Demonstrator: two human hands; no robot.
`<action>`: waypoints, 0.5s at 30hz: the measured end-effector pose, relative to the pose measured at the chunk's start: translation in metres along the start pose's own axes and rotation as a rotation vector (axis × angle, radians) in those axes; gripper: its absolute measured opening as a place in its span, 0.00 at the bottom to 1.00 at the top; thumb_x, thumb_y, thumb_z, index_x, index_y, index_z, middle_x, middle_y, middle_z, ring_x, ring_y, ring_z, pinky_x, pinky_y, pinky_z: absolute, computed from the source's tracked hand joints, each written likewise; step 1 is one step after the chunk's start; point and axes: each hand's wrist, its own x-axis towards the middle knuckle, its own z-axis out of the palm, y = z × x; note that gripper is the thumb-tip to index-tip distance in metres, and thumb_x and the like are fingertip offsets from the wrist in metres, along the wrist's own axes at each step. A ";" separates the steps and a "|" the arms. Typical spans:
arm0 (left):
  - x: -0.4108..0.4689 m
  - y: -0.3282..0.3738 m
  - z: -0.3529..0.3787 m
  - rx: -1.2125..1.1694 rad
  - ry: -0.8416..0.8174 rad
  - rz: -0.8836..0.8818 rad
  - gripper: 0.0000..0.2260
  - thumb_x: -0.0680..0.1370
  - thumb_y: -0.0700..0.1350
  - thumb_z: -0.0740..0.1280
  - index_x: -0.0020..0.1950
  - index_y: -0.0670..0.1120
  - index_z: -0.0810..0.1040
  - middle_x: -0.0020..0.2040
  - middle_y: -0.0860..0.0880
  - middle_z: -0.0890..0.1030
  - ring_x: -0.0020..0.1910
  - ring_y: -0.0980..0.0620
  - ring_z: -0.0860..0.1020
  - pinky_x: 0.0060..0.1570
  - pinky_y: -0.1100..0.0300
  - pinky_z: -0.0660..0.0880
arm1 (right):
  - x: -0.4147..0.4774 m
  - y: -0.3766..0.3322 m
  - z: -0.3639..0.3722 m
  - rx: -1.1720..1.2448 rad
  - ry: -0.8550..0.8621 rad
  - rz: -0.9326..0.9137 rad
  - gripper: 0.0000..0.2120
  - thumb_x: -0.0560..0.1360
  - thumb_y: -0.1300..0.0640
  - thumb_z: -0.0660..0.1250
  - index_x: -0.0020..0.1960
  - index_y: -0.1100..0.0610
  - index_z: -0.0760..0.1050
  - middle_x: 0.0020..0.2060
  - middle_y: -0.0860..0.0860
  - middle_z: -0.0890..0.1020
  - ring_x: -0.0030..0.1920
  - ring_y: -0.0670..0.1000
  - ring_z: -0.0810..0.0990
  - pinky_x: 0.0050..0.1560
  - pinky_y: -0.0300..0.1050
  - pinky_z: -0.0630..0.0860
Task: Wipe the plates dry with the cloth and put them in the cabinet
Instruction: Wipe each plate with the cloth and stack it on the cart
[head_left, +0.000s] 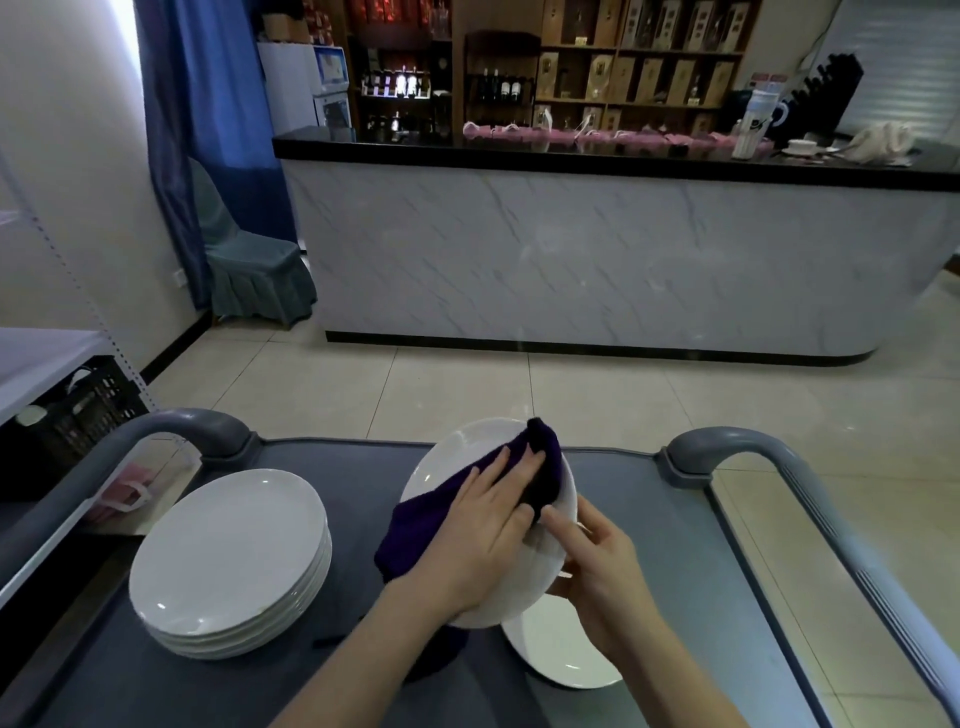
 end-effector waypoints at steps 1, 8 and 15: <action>0.004 -0.004 -0.002 0.011 0.001 0.009 0.24 0.82 0.54 0.46 0.78 0.64 0.52 0.74 0.77 0.44 0.76 0.69 0.41 0.71 0.72 0.36 | -0.001 0.001 0.000 -0.016 -0.008 0.001 0.16 0.77 0.52 0.70 0.65 0.45 0.79 0.55 0.55 0.85 0.51 0.58 0.85 0.43 0.52 0.81; 0.004 -0.044 -0.009 0.298 0.087 -0.125 0.25 0.84 0.50 0.49 0.77 0.64 0.39 0.78 0.64 0.38 0.76 0.65 0.35 0.77 0.55 0.38 | -0.006 0.000 -0.016 -0.053 0.008 0.006 0.20 0.71 0.55 0.71 0.63 0.44 0.81 0.50 0.57 0.86 0.45 0.55 0.84 0.40 0.52 0.81; -0.021 -0.050 0.002 0.370 0.066 -0.145 0.25 0.85 0.49 0.50 0.77 0.61 0.39 0.77 0.65 0.39 0.77 0.64 0.37 0.76 0.59 0.38 | 0.003 -0.006 -0.028 0.005 0.081 -0.014 0.19 0.70 0.59 0.72 0.59 0.46 0.83 0.48 0.55 0.86 0.42 0.54 0.84 0.38 0.52 0.80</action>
